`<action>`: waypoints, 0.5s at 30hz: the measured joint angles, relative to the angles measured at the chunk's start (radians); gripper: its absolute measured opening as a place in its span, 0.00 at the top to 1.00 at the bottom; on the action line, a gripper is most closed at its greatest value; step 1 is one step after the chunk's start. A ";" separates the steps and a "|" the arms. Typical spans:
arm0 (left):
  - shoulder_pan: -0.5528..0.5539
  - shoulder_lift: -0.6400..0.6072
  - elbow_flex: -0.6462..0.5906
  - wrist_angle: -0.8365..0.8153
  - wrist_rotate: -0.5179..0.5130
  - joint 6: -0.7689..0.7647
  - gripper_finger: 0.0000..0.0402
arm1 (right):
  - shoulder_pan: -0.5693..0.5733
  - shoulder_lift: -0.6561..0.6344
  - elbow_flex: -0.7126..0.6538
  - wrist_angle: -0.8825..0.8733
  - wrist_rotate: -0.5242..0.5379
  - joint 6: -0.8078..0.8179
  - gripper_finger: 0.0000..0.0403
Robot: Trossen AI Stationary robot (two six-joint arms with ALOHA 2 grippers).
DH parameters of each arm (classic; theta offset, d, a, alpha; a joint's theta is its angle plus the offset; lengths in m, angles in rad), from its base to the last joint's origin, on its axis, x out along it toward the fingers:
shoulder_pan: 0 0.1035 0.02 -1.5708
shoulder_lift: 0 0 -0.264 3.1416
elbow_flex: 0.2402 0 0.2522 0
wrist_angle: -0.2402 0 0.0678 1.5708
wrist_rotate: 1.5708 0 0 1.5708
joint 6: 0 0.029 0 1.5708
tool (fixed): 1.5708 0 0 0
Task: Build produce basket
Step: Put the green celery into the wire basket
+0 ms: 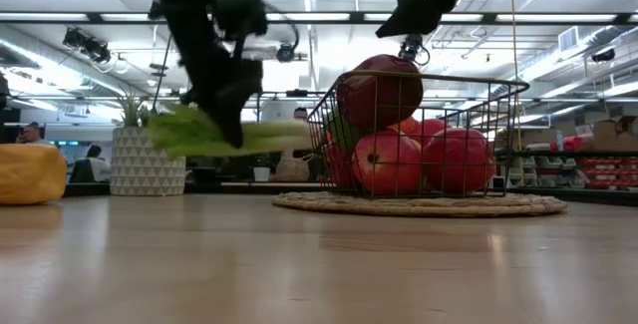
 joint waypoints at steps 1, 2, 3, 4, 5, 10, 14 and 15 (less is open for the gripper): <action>-0.020 0.000 0.026 -0.021 -0.014 -0.008 0.85 | 0.012 0.000 0.000 0.002 0.037 -0.012 0.07; -0.038 0.000 0.052 -0.049 -0.033 -0.016 0.85 | 0.023 0.000 0.000 0.008 0.070 -0.026 0.07; -0.055 -0.001 0.075 -0.075 -0.055 -0.030 0.86 | 0.035 0.000 0.000 0.017 0.098 -0.039 0.07; -0.071 -0.001 0.099 -0.104 -0.080 -0.039 0.86 | 0.047 0.000 0.000 0.026 0.122 -0.047 0.07; -0.087 -0.001 0.121 -0.132 -0.107 -0.051 0.86 | 0.057 0.000 0.000 0.036 0.141 -0.053 0.07; -0.162 -0.002 0.199 -0.215 -0.258 -0.092 0.86 | 0.103 0.000 0.000 0.096 0.210 -0.102 0.07; -0.212 -0.002 0.230 -0.173 -0.314 -0.009 0.86 | 0.136 0.000 0.000 0.125 0.250 -0.123 0.07; -0.225 -0.002 0.233 -0.141 -0.315 0.045 0.86 | 0.143 0.000 0.000 0.131 0.262 -0.134 0.07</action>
